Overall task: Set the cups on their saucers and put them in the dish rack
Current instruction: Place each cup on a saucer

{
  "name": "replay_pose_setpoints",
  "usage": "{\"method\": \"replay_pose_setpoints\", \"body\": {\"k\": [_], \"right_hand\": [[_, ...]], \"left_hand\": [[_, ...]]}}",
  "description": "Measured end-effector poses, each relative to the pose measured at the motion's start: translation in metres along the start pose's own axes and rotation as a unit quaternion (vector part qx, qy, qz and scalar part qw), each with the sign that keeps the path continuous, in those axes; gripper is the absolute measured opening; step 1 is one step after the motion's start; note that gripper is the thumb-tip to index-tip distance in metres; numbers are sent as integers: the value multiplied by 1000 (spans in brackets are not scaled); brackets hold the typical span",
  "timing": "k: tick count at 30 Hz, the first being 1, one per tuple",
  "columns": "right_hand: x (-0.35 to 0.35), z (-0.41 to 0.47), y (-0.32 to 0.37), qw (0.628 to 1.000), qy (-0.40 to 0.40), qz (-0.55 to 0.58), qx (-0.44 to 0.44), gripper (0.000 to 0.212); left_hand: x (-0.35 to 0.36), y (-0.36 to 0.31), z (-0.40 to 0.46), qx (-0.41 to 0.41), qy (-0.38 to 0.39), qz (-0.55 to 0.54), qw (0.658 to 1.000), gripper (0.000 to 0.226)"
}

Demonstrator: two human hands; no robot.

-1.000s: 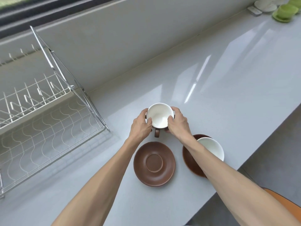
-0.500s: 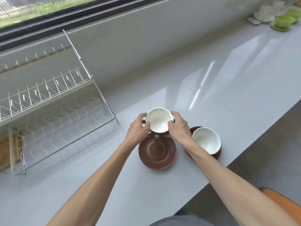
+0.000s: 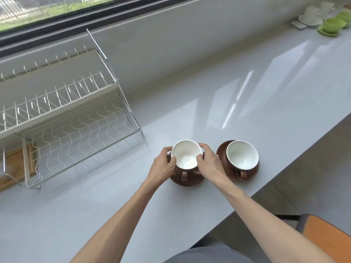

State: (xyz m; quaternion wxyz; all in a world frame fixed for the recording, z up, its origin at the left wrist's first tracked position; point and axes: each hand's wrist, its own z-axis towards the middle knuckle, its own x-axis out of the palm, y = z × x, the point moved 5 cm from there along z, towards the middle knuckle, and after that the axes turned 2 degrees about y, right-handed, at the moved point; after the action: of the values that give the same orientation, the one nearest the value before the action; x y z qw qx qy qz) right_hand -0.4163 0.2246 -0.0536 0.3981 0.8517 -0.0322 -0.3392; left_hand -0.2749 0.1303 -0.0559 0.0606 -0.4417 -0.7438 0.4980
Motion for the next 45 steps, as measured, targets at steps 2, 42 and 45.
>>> {"method": "replay_pose_setpoints", "body": {"k": [2,42,45], "right_hand": [[1,-3,-3,1000,-3,-9,2,47],[-6,4,-35,999,2,-16,-46,46],[0,6,-38,998,35,37,-32,44]], "left_hand": [[2,4,-3,-3,1,-8,1000,34],[7,31,0,-79,-45,-93,991,45],[11,33,0,-93,-36,-129,987,41]]}}
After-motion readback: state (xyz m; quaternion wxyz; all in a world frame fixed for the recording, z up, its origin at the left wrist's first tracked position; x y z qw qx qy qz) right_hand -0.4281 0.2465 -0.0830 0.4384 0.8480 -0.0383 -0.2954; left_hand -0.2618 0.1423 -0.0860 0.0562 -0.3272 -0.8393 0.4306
